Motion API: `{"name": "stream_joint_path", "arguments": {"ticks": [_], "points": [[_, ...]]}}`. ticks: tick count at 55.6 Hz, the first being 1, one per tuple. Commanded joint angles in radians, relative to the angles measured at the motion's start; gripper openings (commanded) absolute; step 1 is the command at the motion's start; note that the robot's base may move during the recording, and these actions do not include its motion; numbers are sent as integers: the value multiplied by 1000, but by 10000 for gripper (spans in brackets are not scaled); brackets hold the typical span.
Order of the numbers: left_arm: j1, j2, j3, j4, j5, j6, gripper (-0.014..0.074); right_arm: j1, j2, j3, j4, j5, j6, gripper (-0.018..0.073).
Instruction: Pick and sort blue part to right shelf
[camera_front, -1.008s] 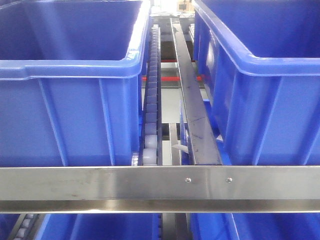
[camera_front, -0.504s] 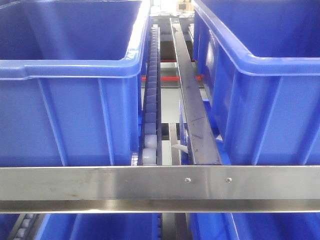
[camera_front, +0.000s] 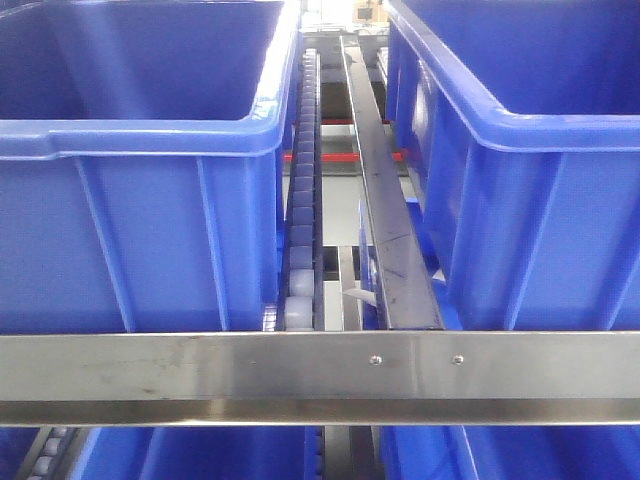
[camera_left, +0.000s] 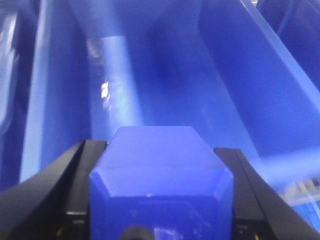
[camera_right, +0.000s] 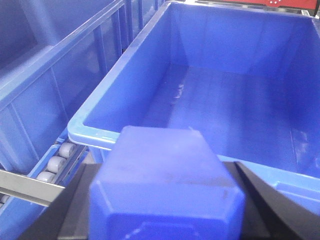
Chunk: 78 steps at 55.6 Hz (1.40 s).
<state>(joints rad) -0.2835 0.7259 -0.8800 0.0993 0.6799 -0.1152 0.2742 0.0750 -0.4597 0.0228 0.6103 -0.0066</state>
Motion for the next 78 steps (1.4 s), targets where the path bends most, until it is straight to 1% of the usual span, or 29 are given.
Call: {"name": "stream_joint_path", "arguments": {"ticks": [1,9,14,23,33,42,45,53,57,70,78], "points": [[-3,148,-102,-3,-115,-2,242,-4,22,-26,-6,-91,-1,227],[-3,394,-212,-3,-177,-2,242,-4,22,-26,-6,-91,-1,227],[-3,550,-291,-3,-184,-2,242,-4,22,-26,-6,-91,-1,227],[-3,786,-435,-6,-138,-2,242,-4,22,-26,-6,-91,-1,227],[-3,946,-536,-13,-102,-2,242,-4,22,-26,-6,-91,-1,227],[-3,1000,-549,-13,-109,-2,260,-4,22,-26,-6,-91,-1,227],[-3,1004,-549,-13,-109,0,298,-4,22,-26,-6,-91,-1,227],[-3,1004,-549,-13,-114,0,461,-4,22,-26,-6,-90,-1,227],[-3,1004,-549,-13,-112,0,508,-4,22,-26,-6,-88,-1,227],[-3,1004,-551,-13,-81,0,517,-4,22,-26,-6,-84,-1,227],[-3,960,-555,-19,-54,0,515,-4,22,-26,-6,-84,-1,227]]}}
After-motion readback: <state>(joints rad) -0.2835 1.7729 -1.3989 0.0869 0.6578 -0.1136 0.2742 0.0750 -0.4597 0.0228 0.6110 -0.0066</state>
